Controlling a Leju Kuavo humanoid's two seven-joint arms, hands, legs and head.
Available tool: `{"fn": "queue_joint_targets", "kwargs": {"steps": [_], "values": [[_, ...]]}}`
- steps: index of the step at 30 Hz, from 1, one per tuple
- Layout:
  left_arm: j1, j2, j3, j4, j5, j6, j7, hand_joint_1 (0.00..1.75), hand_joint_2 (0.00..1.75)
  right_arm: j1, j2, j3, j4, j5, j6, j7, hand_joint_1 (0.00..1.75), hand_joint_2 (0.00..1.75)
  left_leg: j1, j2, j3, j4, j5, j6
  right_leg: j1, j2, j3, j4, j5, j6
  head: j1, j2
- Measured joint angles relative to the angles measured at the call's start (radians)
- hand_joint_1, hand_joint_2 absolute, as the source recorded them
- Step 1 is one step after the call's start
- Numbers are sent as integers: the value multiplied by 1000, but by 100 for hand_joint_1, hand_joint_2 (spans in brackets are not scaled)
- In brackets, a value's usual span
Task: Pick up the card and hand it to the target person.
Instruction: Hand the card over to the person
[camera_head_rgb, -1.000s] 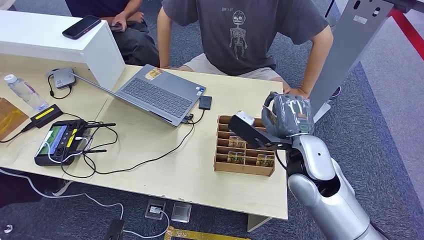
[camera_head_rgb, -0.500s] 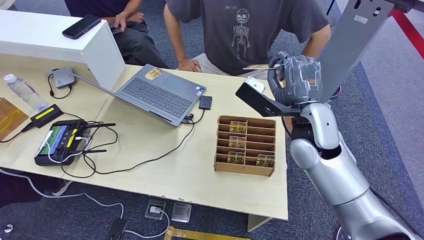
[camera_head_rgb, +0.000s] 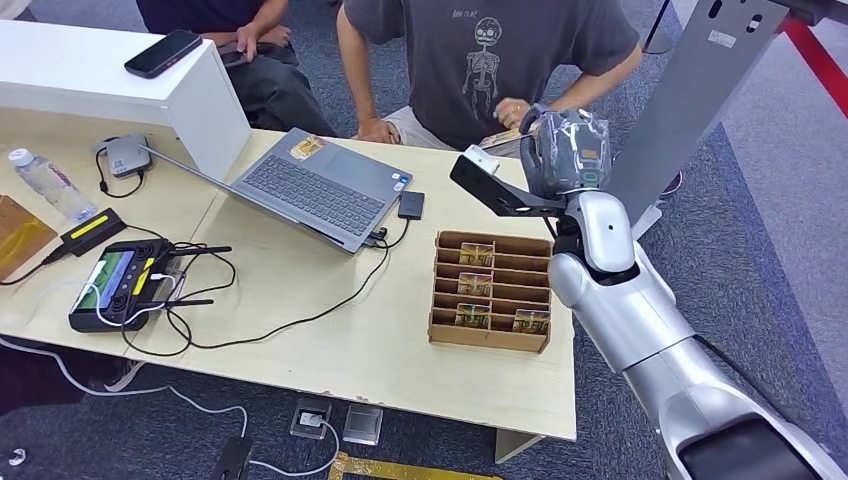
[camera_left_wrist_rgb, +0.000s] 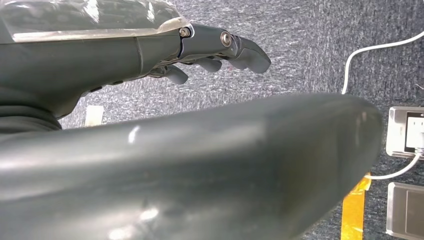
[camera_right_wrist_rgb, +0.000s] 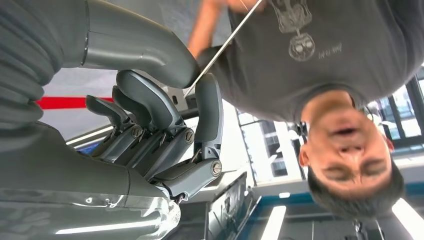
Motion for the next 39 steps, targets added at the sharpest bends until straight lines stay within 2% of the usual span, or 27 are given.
{"fn": "queue_joint_targets", "kwargs": {"steps": [9,17,19,20,23,24,33,36,39], "values": [[0,0,0,0,-2,6,1,0,0,-17,51,9,135,40,-84,79,175,175,0,0,0,0,0,0,0,0,0,0,0,0,0,0],[0,0,0,0,-12,8,1,0,0,-27,72,10,206,72,-142,133,174,175,0,0,0,0,0,0,0,0,0,0,0,0,0,0],[0,0,0,0,-13,8,1,0,0,-29,75,10,219,83,-148,142,168,175,0,0,0,0,0,0,0,0,0,0,0,0,0,0],[0,0,0,0,-13,9,1,0,0,-30,77,10,225,89,-150,146,157,175,0,0,0,0,0,0,0,0,0,0,0,0,0,0],[0,0,0,0,-14,9,1,0,0,-31,81,12,238,102,-148,151,34,175,0,0,0,0,0,0,0,0,0,0,0,0,0,0],[0,0,0,0,-14,9,1,0,0,-31,83,13,242,105,-146,151,2,175,0,0,0,0,0,0,0,0,0,0,0,0,0,0],[0,0,1,0,-15,9,1,0,0,-30,106,22,276,89,-123,121,0,175,0,0,0,0,0,0,0,0,0,0,0,0,0,0],[1,0,2,0,-6,14,1,0,0,-26,113,22,279,32,-137,81,0,175,0,0,0,0,0,0,0,0,0,0,0,0,0,0],[1,0,2,0,10,17,2,0,0,-8,121,12,269,-96,-145,7,0,175,0,0,1,0,0,0,0,0,0,0,0,0,0,0]]}}
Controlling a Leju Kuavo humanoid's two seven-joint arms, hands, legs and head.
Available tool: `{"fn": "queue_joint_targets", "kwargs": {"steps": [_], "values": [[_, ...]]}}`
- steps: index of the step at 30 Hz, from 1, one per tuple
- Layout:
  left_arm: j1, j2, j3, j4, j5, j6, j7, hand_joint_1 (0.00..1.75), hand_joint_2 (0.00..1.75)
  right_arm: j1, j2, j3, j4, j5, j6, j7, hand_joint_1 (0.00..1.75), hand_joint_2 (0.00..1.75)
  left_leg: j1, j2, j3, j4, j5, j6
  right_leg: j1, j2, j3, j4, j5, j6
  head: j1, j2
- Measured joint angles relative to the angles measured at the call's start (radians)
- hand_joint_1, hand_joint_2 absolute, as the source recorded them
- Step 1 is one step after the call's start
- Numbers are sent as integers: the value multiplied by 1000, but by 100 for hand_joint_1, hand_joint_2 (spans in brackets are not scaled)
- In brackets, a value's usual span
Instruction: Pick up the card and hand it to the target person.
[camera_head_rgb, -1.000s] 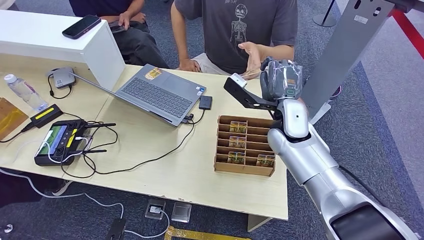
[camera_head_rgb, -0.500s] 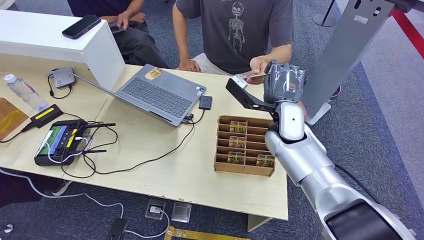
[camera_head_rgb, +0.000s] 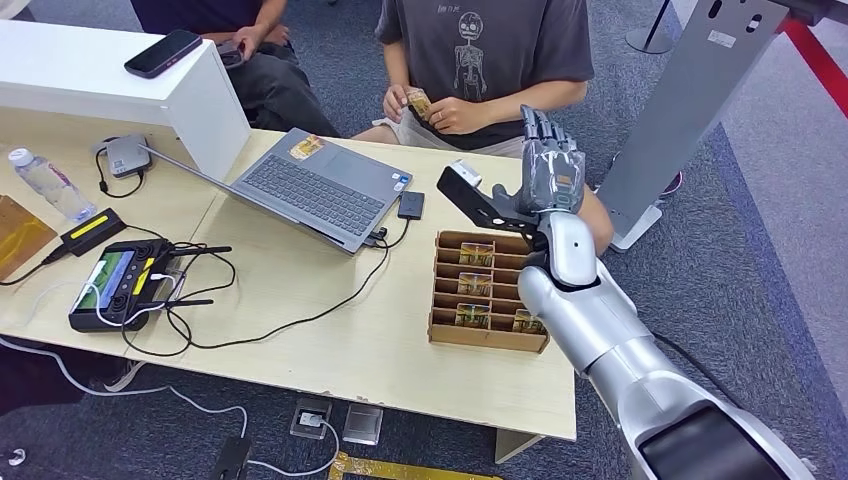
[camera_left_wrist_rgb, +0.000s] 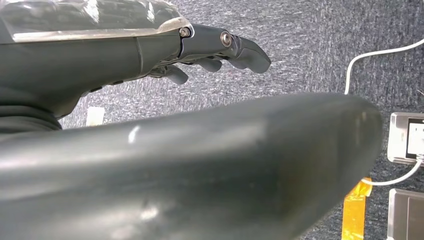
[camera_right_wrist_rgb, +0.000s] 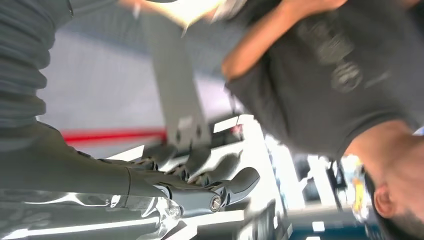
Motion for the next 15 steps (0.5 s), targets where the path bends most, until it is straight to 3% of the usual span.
{"fn": "queue_joint_targets", "kwargs": {"steps": [6,10,14,15], "values": [[0,0,0,0,29,6,9,0,0,62,9,-36,-75,-376,10,-161,0,175,0,0,0,0,0,0,0,0,0,0,0,0,0,0],[0,0,1,0,31,8,10,0,0,70,9,-38,-84,-415,12,-172,0,175,0,0,0,0,0,0,0,0,0,0,0,0,0,0],[3,0,1,0,48,13,17,0,0,264,-49,-68,-349,-919,27,-304,0,175,0,0,0,0,0,0,0,0,0,-1,0,0,0,0],[3,0,1,0,49,13,17,0,0,290,-60,-72,-385,-966,23,-317,0,175,0,0,0,0,0,0,0,0,0,-1,0,0,0,0]]}}
